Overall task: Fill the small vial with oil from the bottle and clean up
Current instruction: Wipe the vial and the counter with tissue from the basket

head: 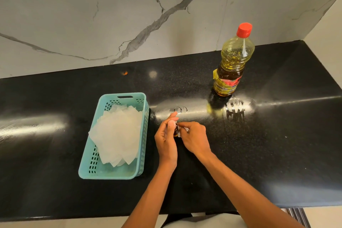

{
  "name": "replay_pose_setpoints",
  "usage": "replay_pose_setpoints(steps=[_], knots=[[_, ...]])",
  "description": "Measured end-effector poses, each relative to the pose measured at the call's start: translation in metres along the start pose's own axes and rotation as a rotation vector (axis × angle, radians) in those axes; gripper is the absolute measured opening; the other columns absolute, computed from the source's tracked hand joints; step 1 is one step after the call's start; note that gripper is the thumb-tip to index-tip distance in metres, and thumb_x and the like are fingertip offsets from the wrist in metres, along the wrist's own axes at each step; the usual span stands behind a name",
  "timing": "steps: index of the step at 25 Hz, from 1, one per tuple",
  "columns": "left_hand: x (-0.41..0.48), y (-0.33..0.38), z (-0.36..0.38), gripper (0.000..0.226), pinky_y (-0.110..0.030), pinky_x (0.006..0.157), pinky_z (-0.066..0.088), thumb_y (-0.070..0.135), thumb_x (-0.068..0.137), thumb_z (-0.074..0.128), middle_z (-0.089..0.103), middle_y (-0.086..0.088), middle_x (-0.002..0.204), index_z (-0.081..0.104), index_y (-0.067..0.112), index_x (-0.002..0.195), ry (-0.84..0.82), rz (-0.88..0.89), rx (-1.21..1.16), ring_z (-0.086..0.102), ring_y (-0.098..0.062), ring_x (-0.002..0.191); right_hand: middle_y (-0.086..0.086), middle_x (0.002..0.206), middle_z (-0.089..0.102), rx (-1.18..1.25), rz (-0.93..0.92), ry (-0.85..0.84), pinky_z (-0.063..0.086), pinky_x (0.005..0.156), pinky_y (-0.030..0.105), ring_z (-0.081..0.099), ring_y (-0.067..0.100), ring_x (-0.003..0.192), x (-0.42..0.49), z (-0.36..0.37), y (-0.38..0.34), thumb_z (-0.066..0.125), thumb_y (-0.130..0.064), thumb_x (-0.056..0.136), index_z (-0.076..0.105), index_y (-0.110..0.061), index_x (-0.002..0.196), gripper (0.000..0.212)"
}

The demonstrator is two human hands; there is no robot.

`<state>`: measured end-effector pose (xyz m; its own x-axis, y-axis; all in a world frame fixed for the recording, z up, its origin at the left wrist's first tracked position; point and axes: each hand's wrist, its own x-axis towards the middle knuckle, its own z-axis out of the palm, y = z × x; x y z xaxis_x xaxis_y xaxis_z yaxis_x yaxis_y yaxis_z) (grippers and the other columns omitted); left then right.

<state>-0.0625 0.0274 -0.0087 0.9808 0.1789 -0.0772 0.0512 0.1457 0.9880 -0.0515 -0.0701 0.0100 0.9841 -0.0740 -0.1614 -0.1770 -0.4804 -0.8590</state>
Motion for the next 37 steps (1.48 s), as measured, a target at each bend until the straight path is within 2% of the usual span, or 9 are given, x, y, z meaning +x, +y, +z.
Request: replay_pose_setpoints(steps=[5, 10, 15, 18, 22, 24, 27, 32, 37], knots=[[0.009, -0.005, 0.000, 0.029, -0.018, 0.102, 0.049, 0.014, 0.105, 0.045, 0.070, 0.004, 0.131, 0.074, 0.018, 0.109, -0.050, 0.020, -0.012, 0.058, -0.012, 0.132, -0.022, 0.081, 0.072, 0.135, -0.050, 0.090, 0.053, 0.071, 0.010, 0.068, -0.005, 0.076, -0.007, -0.004, -0.001, 0.063, -0.020, 0.094, 0.075, -0.030, 0.105, 0.019], [0.015, -0.012, -0.001, 0.040, -0.039, 0.117, 0.039, 0.014, 0.100, 0.037, 0.066, 0.008, 0.137, 0.075, 0.024, 0.108, -0.112, 0.041, 0.045, 0.050, -0.010, 0.140, -0.006, 0.085, 0.075, 0.037, 0.058, 0.016, 0.048, 0.058, 0.008, 0.064, 0.000, 0.061, 0.003, 0.001, 0.002, 0.059, -0.015, 0.096, 0.076, -0.022, 0.108, 0.022], [0.020, -0.014, -0.004, 0.044, -0.039, 0.122, 0.031, 0.015, 0.097, 0.034, 0.058, 0.013, 0.146, 0.073, 0.027, 0.112, -0.175, 0.069, 0.083, 0.038, -0.010, 0.148, -0.006, 0.096, 0.076, 0.110, 0.085, 0.012, 0.059, 0.083, 0.030, 0.071, 0.007, 0.083, 0.003, 0.002, 0.008, 0.060, -0.017, 0.096, 0.073, -0.024, 0.112, 0.022], [0.021, -0.011, -0.005, 0.048, -0.037, 0.124, 0.030, 0.015, 0.099, 0.032, 0.054, 0.011, 0.150, 0.060, 0.023, 0.137, -0.189, 0.088, 0.165, 0.038, -0.010, 0.148, 0.001, 0.109, 0.074, 0.021, 0.102, -0.024, 0.055, 0.093, 0.030, 0.070, 0.011, 0.097, 0.006, 0.004, 0.009, 0.058, -0.016, 0.097, 0.072, -0.015, 0.116, 0.024], [0.006, -0.014, -0.020, 0.059, -0.022, 0.115, 0.039, 0.055, 0.097, 0.050, 0.053, 0.015, 0.149, 0.044, 0.030, 0.151, -0.097, 0.086, 0.337, 0.044, 0.000, 0.141, -0.012, 0.097, 0.074, 0.155, 0.151, 0.102, 0.058, 0.088, 0.030, 0.070, 0.001, 0.086, 0.000, -0.017, 0.016, 0.061, -0.024, 0.095, 0.074, -0.025, 0.110, 0.020], [-0.005, -0.020, -0.021, 0.061, -0.019, 0.109, 0.044, 0.040, 0.090, 0.070, 0.060, 0.014, 0.139, 0.051, 0.024, 0.146, -0.048, 0.133, 0.500, 0.052, 0.004, 0.132, -0.014, 0.090, 0.074, 0.228, 0.213, 0.162, 0.059, 0.085, 0.031, 0.070, -0.002, 0.082, -0.007, -0.035, 0.026, 0.062, -0.024, 0.093, 0.075, -0.029, 0.105, 0.018], [0.001, -0.019, -0.007, 0.036, -0.023, 0.094, 0.056, 0.017, 0.089, 0.075, 0.067, 0.019, 0.109, 0.063, 0.028, 0.122, 0.054, 0.184, 0.587, 0.062, 0.011, 0.106, -0.011, 0.090, 0.075, 0.250, 0.258, 0.235, 0.059, 0.083, 0.032, 0.070, 0.000, 0.084, -0.018, -0.064, 0.043, 0.063, -0.025, 0.092, 0.074, -0.030, 0.103, 0.016], [0.072, 0.002, 0.032, 0.031, -0.009, 0.090, 0.047, 0.016, 0.091, 0.073, 0.069, 0.013, 0.107, 0.066, 0.018, 0.121, 0.050, 0.212, 0.526, 0.063, 0.009, 0.098, -0.011, 0.098, 0.069, -0.086, 0.152, 0.444, 0.046, 0.068, 0.004, 0.063, -0.003, 0.082, -0.011, -0.112, 0.068, 0.064, -0.026, 0.092, 0.075, -0.031, 0.098, 0.014], [0.149, -0.003, 0.060, 0.031, -0.037, 0.097, 0.055, 0.018, 0.095, 0.070, 0.070, -0.004, 0.109, 0.064, 0.009, 0.124, 0.003, 0.160, 0.589, 0.066, -0.016, 0.102, 0.014, 0.096, 0.064, -0.415, 0.203, 0.521, 0.039, 0.059, 0.004, 0.058, 0.020, 0.075, 0.024, -0.158, 0.113, 0.057, 0.000, 0.092, 0.071, 0.006, 0.091, 0.015]])
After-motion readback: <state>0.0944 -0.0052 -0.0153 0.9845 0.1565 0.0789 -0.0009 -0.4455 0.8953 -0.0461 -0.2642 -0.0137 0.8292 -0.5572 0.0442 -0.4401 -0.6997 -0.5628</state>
